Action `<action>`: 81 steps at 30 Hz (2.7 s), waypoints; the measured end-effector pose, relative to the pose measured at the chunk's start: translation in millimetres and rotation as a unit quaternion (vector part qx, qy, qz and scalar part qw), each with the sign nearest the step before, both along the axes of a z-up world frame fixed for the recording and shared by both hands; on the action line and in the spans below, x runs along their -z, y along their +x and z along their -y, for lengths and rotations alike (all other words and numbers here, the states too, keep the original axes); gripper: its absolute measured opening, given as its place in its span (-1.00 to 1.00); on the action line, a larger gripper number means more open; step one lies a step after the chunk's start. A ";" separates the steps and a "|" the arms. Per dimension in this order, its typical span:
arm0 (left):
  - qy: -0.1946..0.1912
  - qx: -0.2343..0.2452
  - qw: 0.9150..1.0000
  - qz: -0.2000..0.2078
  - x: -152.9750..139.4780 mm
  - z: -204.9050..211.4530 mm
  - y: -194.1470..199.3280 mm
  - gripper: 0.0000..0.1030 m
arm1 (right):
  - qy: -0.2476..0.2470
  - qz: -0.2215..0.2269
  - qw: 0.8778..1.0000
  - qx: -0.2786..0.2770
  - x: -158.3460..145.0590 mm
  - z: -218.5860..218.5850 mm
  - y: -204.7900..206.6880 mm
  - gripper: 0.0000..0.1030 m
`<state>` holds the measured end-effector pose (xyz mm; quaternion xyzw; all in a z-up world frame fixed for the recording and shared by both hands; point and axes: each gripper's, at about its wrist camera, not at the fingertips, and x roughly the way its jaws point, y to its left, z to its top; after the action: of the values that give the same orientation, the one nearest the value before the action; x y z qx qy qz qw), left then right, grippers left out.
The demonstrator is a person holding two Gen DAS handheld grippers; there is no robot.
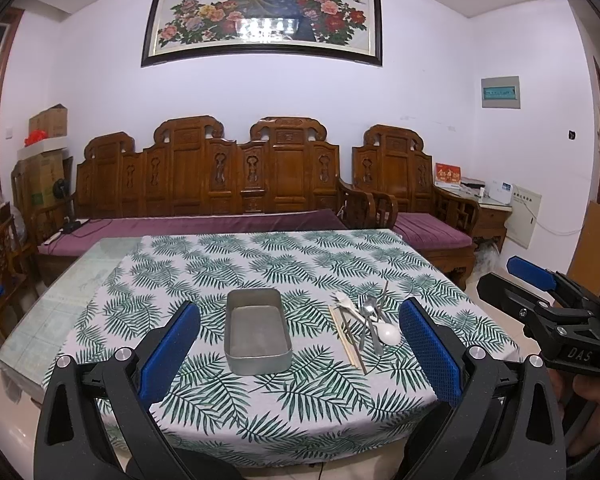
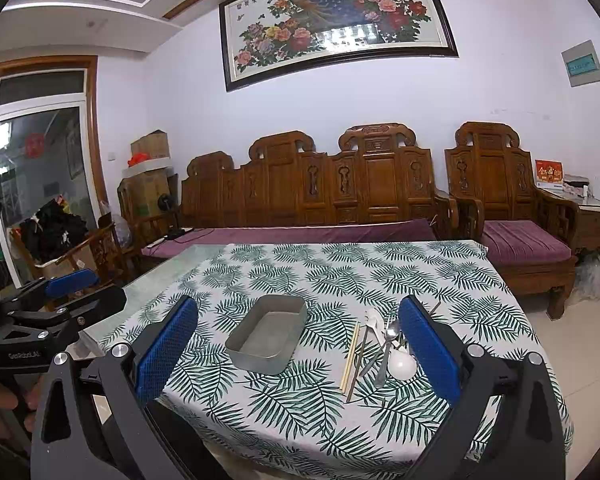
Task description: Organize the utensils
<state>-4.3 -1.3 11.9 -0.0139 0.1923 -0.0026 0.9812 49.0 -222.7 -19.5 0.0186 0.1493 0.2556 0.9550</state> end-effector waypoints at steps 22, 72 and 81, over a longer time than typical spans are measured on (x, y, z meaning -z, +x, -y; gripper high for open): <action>0.000 0.001 1.000 0.002 -1.7 1.6 -1.0 0.87 | 0.001 0.001 1.000 0.000 -2.1 -5.6 -0.9 0.95; -0.006 0.070 0.984 -0.164 119.4 8.0 155.1 0.64 | -0.078 -0.175 0.981 0.003 144.1 -4.9 182.0 -0.38; -0.014 0.071 0.979 -0.190 151.2 4.5 164.3 0.40 | -0.105 -0.242 0.964 -0.025 205.0 -40.1 218.3 -0.55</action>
<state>160.0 -5.9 -139.3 -0.0143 0.3761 -0.0727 0.9236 267.3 -182.6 -224.5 -0.0244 0.4027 0.2497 0.8803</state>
